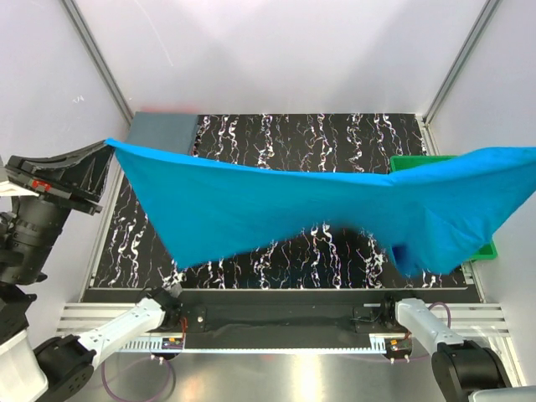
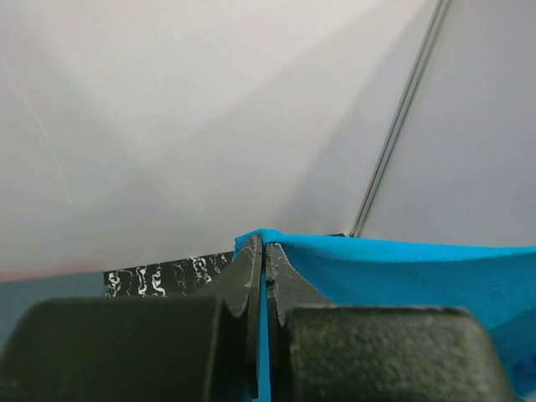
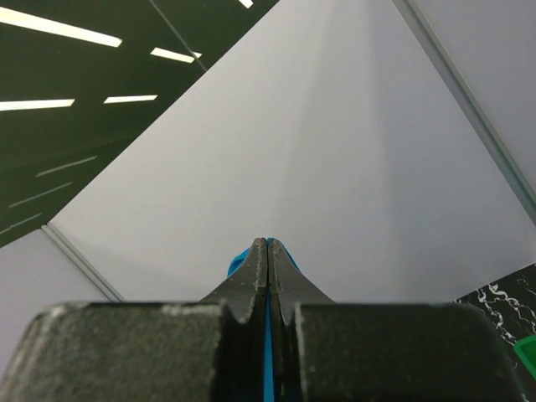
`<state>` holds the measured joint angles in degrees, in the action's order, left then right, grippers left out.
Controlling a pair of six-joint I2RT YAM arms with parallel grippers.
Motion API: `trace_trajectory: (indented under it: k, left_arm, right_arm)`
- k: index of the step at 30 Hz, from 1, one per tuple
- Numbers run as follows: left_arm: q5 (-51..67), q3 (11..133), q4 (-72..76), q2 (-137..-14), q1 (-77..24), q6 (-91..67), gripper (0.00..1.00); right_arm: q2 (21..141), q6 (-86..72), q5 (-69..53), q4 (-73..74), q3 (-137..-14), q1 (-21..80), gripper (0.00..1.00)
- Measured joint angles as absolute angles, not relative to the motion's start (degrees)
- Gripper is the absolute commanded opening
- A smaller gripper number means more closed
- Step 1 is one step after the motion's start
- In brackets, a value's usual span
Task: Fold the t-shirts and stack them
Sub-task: Flatten the tshirt out
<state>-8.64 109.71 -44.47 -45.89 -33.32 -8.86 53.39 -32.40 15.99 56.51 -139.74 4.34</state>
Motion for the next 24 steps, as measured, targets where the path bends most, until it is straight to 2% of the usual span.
trace_trajectory:
  k: [6, 9, 15, 19, 24]
  left_arm:
    - [-7.77, 105.62, -43.72, -46.41, -33.32, -6.85, 0.0]
    - [-9.43, 101.45, -43.11, -49.01, -33.3, -5.56, 0.0]
    - [-11.57, 89.97, -42.17, -61.21, -28.73, -5.26, 0.0]
    - [-10.85, 81.19, -41.65, -71.09, -23.86, -5.63, 0.0]
    - [-10.26, 79.79, -40.8, -82.89, -16.99, -5.65, 0.0]
  right_arm:
    - [59.42, -30.41, 16.71, 56.55, -139.83, 4.34, 0.0]
    - [64.69, -29.19, 16.84, 54.39, -135.15, 4.34, 0.0]
    - [68.14, -27.94, 15.09, 35.77, -98.72, 4.34, 0.0]
    - [70.61, -28.05, 9.63, 20.38, -76.53, 4.34, 0.0]
    - [80.97, -29.32, 4.75, 1.39, -67.18, 4.34, 0.0]
